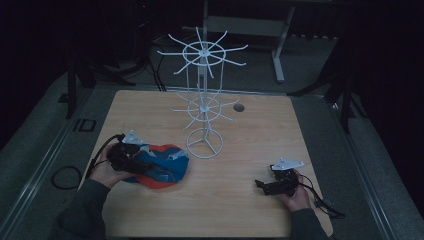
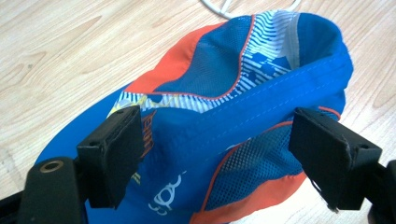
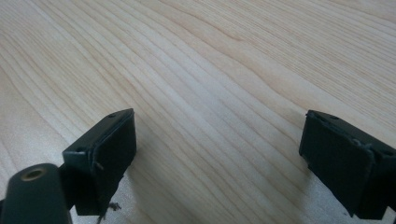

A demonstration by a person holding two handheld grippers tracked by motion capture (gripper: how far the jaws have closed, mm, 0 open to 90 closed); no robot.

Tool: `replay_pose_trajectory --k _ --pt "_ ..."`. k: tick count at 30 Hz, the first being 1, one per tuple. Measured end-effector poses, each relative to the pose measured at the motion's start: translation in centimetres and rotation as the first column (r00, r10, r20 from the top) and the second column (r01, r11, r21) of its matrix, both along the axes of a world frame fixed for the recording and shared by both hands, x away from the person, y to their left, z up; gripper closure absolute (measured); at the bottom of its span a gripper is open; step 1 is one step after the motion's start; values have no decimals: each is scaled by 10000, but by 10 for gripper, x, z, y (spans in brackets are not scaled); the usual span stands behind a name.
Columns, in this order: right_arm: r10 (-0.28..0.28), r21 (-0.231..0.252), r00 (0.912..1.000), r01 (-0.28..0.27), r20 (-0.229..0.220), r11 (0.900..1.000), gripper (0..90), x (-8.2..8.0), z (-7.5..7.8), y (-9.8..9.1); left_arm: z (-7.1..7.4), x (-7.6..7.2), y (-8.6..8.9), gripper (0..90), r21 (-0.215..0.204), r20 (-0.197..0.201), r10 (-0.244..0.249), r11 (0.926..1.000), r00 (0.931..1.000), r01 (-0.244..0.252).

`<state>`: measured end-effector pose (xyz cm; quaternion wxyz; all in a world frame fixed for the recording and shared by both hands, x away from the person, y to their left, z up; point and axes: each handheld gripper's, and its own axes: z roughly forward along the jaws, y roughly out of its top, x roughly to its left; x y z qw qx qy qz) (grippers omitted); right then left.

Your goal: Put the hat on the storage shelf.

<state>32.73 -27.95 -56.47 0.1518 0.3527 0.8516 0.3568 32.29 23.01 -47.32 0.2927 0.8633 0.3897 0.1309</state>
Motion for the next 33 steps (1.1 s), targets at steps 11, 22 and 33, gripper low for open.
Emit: replay_pose_trajectory --k 11,22,33 --pt "1 0 10000 -1 3 10000 107 0 0 0 -3 2 -5 182 9 -29 -352 9994 9994 352" --pt "0 2 10000 0 0 10000 107 0 0 0 -12 11 -21 174 215 -435 -948 9952 9945 958" --pt "2 -2 10000 -2 4 10000 107 0 0 0 -25 20 -27 200 798 -955 -741 9935 9927 818"
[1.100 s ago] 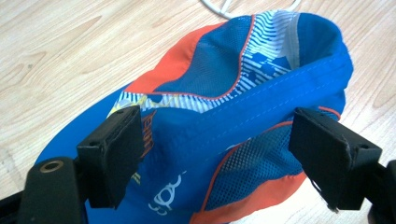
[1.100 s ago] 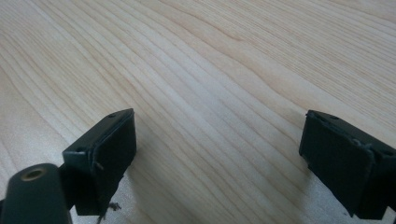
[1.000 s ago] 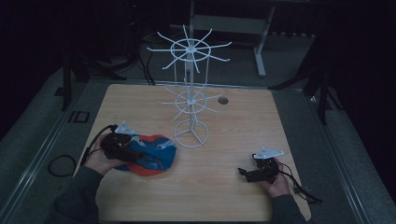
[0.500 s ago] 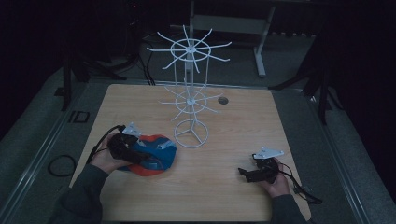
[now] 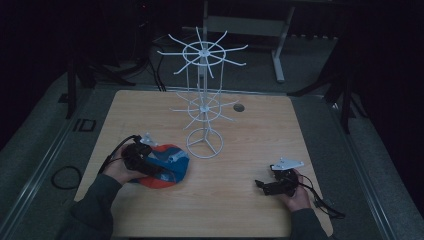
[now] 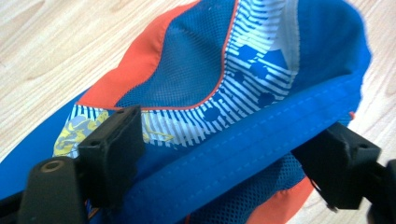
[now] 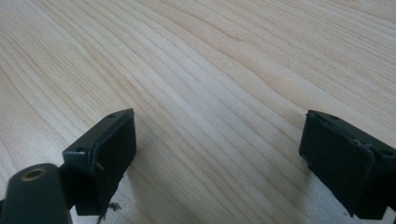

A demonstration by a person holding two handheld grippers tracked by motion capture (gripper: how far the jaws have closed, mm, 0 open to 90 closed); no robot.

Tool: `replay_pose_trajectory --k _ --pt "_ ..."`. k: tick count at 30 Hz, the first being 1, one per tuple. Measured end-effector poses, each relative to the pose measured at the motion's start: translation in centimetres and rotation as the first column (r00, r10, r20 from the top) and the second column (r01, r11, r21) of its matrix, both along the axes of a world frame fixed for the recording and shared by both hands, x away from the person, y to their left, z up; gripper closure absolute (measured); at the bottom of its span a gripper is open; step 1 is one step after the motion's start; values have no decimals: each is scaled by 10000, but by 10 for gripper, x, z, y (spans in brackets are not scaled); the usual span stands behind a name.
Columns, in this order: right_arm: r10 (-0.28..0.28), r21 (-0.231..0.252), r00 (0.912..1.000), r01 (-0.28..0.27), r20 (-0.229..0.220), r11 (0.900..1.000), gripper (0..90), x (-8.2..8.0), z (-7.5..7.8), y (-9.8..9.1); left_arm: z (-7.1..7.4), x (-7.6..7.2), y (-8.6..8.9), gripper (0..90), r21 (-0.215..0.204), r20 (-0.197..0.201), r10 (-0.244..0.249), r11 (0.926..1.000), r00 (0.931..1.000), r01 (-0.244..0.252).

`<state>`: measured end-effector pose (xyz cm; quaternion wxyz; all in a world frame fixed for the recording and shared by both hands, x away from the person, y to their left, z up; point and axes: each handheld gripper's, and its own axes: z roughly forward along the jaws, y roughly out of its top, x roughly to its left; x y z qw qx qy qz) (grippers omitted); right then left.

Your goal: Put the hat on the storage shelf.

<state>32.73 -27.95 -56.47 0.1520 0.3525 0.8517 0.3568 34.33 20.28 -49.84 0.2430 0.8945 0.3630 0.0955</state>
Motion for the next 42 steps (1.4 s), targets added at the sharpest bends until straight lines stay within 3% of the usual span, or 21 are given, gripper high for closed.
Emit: replay_pose_trajectory --k 6,13,16,19,29,37,42 --pt "4 1 10000 -4 -2 10000 107 0 0 0 -8 3 -4 276 219 -159 -82 9997 9998 86" --pt "2 0 10000 -2 0 10000 107 0 0 0 -16 2 -8 594 1137 -210 -4 9935 9998 28" --pt "-2 3 10000 2 -4 10000 107 0 0 0 -12 2 -5 758 1172 -36 -43 9931 10000 47" --pt "0 0 10000 0 2 10000 107 0 0 0 -6 0 -1 852 1065 141 61 9943 9999 -76" --pt "1 -1 10000 -1 2 10000 107 0 0 0 17 -7 21 882 341 1009 536 9978 9934 -573" --pt "-1 3 10000 1 -2 10000 107 0 0 0 36 -12 37 883 -432 1635 1073 9939 9807 -1016" --pt "1 1 10000 -1 5 10000 107 0 0 0 44 -14 42 882 -689 1846 1230 9913 9751 -1120"
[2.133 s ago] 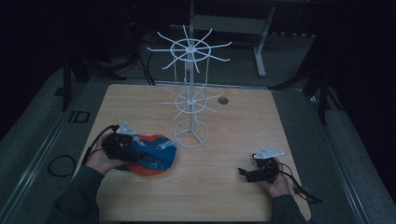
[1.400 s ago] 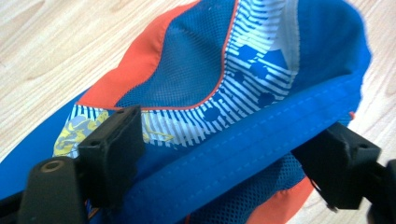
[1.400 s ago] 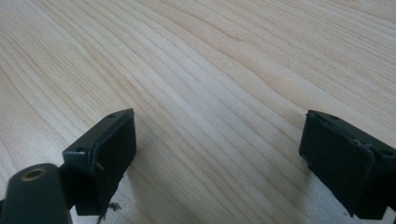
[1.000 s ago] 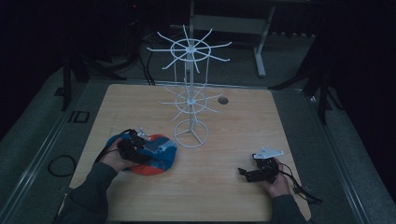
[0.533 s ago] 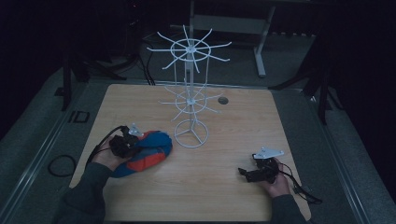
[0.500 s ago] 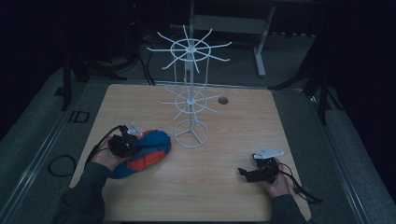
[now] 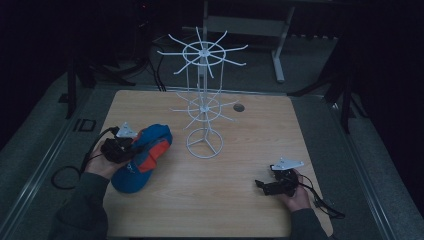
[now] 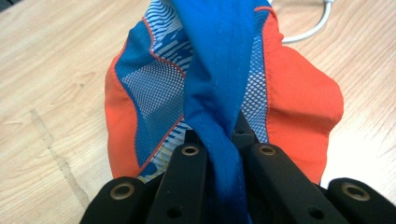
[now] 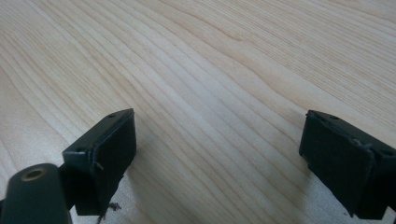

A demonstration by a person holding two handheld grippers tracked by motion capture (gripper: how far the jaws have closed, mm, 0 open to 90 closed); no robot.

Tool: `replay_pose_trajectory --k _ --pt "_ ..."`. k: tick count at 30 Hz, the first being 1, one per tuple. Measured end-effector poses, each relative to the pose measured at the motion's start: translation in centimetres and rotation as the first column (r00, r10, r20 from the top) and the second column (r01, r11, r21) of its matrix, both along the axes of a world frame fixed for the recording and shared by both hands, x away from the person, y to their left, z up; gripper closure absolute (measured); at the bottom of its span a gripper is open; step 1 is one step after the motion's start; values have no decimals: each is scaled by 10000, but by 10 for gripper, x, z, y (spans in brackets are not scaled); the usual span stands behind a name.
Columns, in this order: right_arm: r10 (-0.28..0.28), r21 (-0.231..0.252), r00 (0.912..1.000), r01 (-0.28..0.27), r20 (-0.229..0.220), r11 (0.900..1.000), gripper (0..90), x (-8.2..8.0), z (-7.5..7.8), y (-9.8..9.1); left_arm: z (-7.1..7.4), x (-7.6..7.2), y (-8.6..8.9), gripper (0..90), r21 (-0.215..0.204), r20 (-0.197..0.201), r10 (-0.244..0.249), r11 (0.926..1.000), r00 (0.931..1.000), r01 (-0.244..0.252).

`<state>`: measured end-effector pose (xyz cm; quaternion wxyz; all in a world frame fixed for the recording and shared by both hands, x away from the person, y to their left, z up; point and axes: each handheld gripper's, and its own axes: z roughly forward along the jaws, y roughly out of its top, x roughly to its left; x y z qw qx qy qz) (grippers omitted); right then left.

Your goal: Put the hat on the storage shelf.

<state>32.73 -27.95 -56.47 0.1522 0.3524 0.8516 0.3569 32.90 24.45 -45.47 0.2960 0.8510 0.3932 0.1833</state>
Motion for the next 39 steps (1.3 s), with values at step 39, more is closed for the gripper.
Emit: replay_pose_trajectory --k 39 --pt "4 -1 10000 -4 5 10000 107 0 0 0 40 -11 31 882 -2019 1159 1097 9757 9872 -847"
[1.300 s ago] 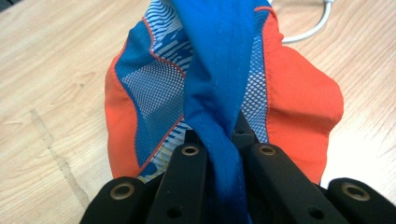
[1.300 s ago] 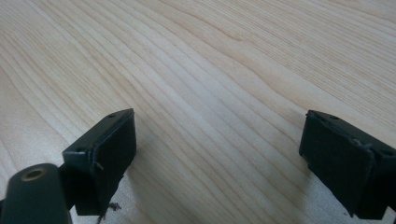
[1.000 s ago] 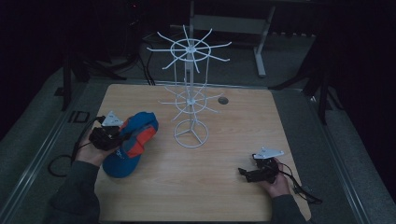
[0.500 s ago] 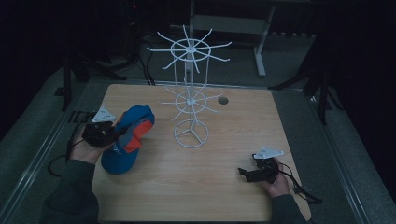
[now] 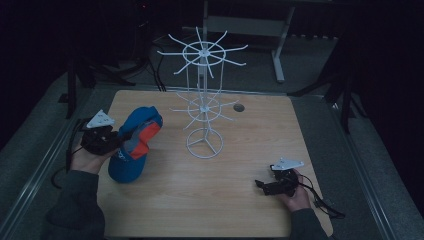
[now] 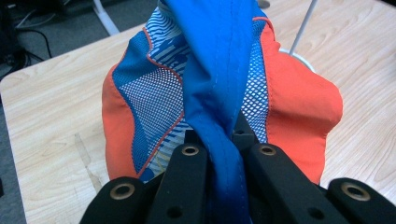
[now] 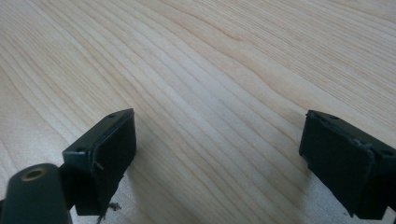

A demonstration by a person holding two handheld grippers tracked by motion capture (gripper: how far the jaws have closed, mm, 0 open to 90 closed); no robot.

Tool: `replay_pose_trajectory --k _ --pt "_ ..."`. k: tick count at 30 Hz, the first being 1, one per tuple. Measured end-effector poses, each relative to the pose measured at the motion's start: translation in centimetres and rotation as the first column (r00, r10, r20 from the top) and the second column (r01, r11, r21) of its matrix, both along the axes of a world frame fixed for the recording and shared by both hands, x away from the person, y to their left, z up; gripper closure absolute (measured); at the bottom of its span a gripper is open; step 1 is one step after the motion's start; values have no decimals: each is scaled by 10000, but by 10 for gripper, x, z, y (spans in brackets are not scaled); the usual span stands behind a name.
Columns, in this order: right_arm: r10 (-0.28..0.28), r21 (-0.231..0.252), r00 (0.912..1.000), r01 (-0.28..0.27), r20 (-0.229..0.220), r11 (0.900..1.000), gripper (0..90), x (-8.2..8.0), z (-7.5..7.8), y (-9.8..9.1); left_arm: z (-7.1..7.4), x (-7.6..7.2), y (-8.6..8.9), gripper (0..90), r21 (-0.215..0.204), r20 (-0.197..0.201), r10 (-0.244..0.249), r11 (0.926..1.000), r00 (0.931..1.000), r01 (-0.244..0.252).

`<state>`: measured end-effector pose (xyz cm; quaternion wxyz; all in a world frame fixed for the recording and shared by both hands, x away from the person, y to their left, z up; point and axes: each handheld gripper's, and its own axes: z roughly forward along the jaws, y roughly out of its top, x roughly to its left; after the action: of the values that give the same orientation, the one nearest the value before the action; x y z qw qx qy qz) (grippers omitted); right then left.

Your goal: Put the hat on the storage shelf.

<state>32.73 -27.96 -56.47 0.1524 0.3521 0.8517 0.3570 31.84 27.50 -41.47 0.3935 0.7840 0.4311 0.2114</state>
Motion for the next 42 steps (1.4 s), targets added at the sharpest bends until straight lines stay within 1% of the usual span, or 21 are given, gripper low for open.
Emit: replay_pose_trajectory --k 8,11,14,23,30,33,42 --pt "-5 6 10000 5 8 10000 107 0 0 0 10 -3 6 882 -473 296 184 9987 9994 -170" --pt "0 4 10000 0 12 10000 107 0 0 0 13 -4 8 882 -549 402 231 9983 9989 -209" --pt "-3 6 10000 3 6 10000 107 0 0 0 15 -5 10 882 -724 513 327 9970 9981 -290" --pt "-6 7 10000 6 -3 10000 107 0 0 0 22 -6 12 882 -836 691 540 9953 9961 -481" --pt "-10 13 10000 10 -7 10000 107 0 0 0 29 -8 13 882 -1091 969 757 9919 9924 -650" --pt "-2 0 10000 2 -6 10000 107 0 0 0 33 -9 14 882 -1253 1071 777 9900 9912 -641" --pt "-11 2 10000 11 -21 10000 107 0 0 0 42 -11 14 882 -1460 1315 802 9874 9881 -607"
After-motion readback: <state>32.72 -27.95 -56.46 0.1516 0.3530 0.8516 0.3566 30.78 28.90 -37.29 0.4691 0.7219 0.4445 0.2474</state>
